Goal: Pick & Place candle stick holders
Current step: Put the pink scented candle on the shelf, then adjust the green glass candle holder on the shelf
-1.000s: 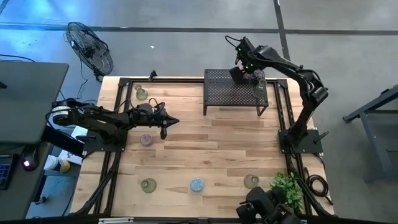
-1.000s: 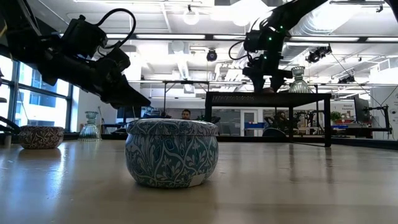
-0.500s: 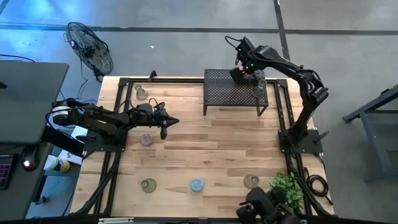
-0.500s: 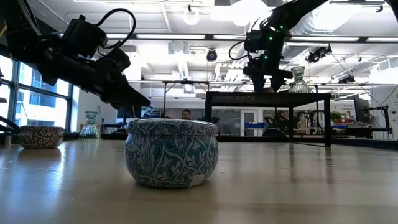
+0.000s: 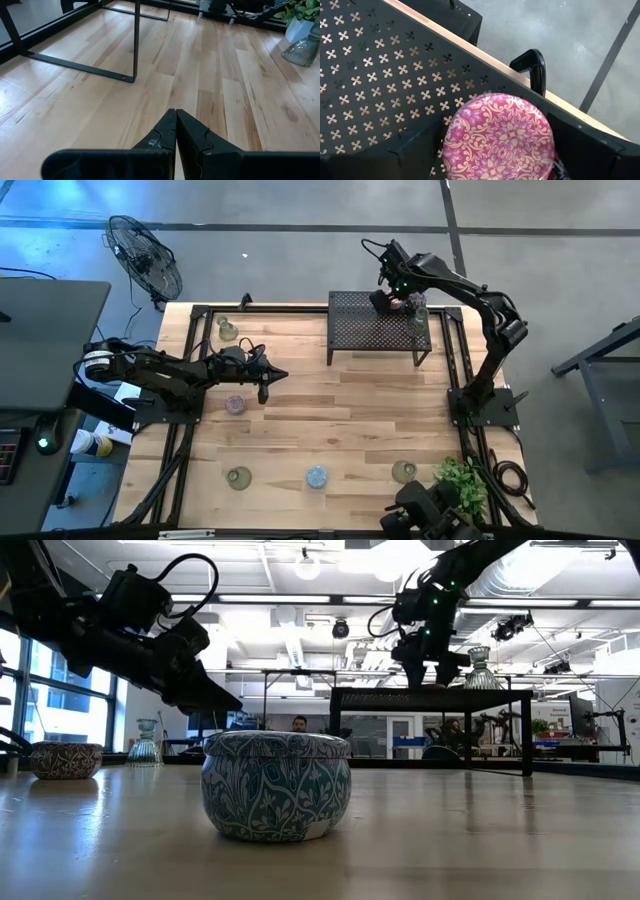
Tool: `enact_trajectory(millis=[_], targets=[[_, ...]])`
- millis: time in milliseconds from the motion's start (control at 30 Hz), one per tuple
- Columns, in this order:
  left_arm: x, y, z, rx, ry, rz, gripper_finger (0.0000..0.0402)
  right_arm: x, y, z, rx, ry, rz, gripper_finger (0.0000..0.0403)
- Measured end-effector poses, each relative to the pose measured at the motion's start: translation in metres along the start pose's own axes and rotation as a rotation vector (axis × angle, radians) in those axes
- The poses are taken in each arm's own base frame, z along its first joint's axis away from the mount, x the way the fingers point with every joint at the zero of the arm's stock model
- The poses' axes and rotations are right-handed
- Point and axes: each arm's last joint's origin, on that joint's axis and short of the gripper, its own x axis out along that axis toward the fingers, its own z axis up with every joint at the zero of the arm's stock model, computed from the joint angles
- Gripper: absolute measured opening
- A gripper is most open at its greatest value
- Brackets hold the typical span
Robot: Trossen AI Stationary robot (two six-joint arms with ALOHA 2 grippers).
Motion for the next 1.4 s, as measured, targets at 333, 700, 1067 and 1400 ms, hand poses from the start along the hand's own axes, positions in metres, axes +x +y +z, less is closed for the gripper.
enact_trajectory(millis=[333,700,1067,1400], targets=[[0.0,0.0,0.0,0.0,0.0,0.0,0.0003,-0.023,0.0,0.013,-0.026,-0.083,-0.002,0.0343],[0.0,0.0,-0.001,-0.001,0.009,0.0,0.0003,-0.115,0.019,-0.012,-0.094,-0.187,0.023,0.0214],[0.0,0.0,-0.002,-0.003,0.016,-0.001,0.0003,-0.133,0.041,-0.11,-0.063,-0.182,0.102,0.0027],[0.0,0.0,-0.001,-0.003,0.015,0.001,0.0003,-0.092,0.065,-0.173,0.092,-0.38,0.081,0.0007]])
